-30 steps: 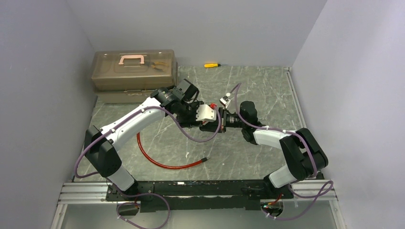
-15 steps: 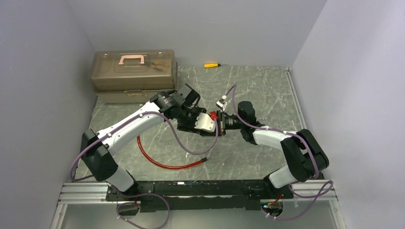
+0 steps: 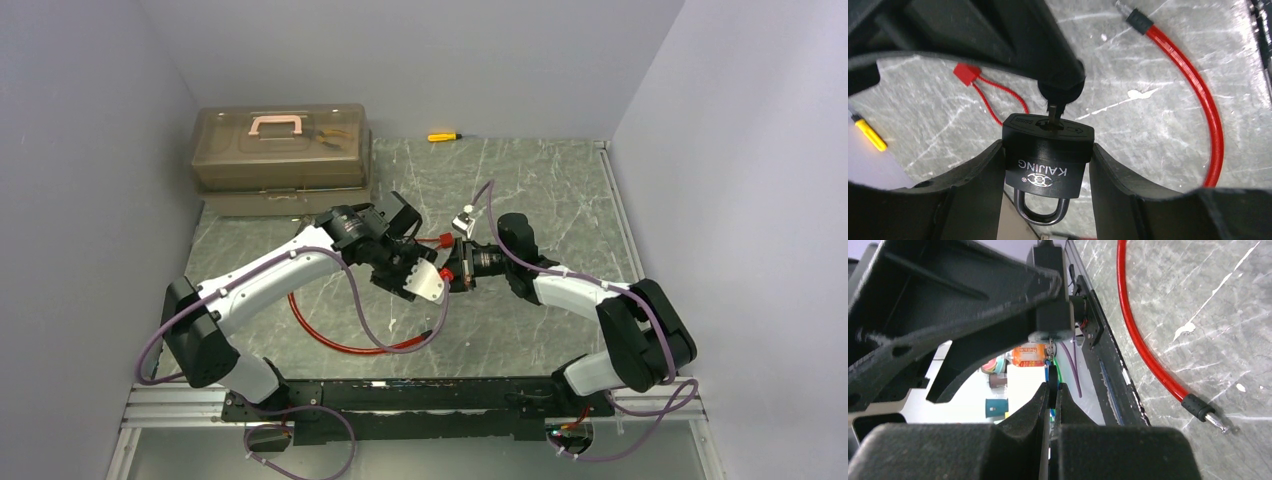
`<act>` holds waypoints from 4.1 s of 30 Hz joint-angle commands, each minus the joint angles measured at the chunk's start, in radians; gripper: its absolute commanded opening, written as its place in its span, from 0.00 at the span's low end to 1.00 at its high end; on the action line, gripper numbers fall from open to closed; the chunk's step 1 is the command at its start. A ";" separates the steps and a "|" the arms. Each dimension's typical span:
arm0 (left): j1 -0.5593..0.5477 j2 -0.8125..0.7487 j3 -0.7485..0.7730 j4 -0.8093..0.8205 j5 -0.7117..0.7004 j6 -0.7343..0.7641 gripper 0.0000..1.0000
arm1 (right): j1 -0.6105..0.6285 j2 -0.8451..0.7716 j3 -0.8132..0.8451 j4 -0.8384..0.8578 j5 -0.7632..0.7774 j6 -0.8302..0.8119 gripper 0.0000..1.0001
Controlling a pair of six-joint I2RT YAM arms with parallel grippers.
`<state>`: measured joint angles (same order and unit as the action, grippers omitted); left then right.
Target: Unlock with the key
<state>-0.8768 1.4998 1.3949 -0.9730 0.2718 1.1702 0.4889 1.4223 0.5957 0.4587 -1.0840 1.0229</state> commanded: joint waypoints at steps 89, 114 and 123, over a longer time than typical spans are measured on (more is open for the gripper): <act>0.267 -0.435 -0.462 0.611 0.963 -1.063 0.80 | 0.276 -0.037 0.870 -1.218 0.157 -0.953 0.00; 0.263 -0.582 -0.640 1.248 0.769 -1.532 0.00 | 0.348 0.015 1.201 -1.304 0.502 -0.965 0.68; 0.269 -0.580 -0.507 1.479 0.718 -1.627 0.00 | 0.219 -0.211 1.139 -1.116 0.451 -0.917 0.86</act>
<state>-0.6121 0.9543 0.7990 0.1974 1.0164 -0.3477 0.7361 1.3090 1.7382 -0.7990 -0.6064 0.0750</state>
